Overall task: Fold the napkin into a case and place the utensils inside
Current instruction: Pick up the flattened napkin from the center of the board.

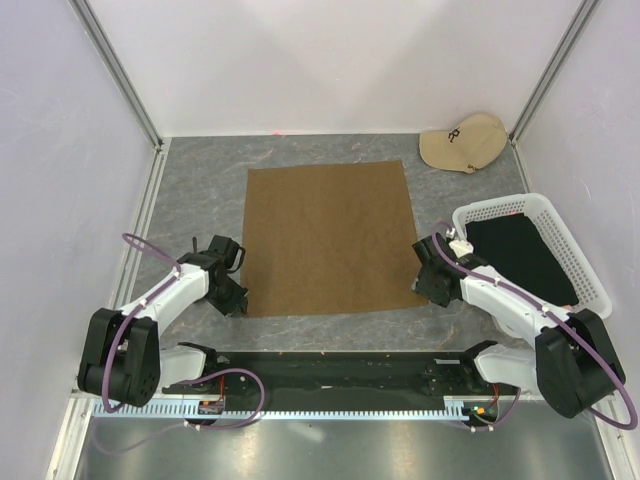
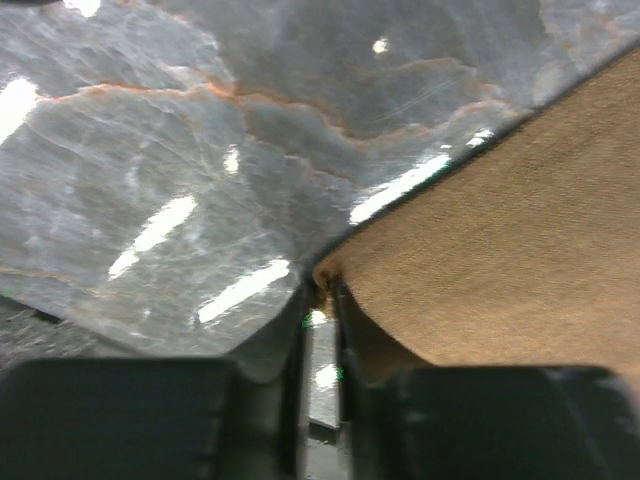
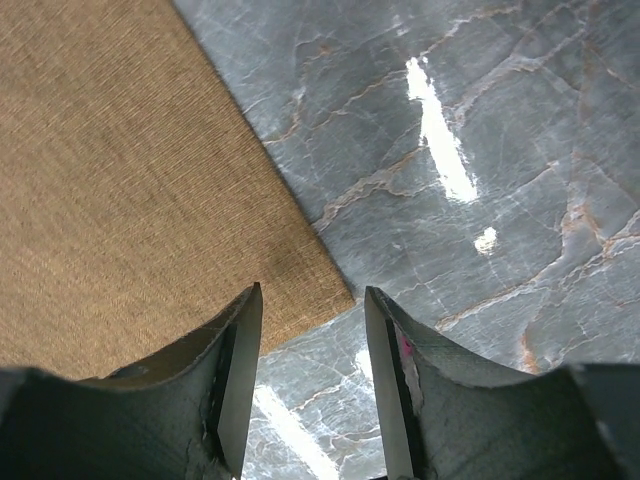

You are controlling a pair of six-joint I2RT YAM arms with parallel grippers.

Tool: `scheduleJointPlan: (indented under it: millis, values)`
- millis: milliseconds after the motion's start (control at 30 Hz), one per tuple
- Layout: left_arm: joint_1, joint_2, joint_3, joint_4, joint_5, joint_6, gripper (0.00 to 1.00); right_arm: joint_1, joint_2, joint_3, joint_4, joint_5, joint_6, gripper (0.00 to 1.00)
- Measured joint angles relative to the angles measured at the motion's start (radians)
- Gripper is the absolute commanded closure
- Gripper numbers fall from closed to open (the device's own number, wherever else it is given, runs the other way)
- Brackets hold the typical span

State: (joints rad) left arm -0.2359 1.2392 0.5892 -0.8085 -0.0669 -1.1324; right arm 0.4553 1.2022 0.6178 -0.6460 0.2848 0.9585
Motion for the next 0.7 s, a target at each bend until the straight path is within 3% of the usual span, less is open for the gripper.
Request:
scheduleJointPlan:
  millis: [133, 400, 700]
  values:
    - [0.000, -0.004, 0.000, 0.010, 0.005, 0.000, 0.98, -0.016, 0.000, -0.013, 0.002, 0.000, 0.021, 0.52]
    - [0.000, -0.035, -0.017, 0.024, 0.002, 0.000, 0.98, -0.029, 0.005, -0.024, 0.003, -0.014, 0.056, 0.61]
    - [0.000, -0.063, -0.035, 0.039, 0.000, 0.000, 0.98, -0.030, 0.007, -0.045, 0.013, -0.023, 0.073, 0.61]
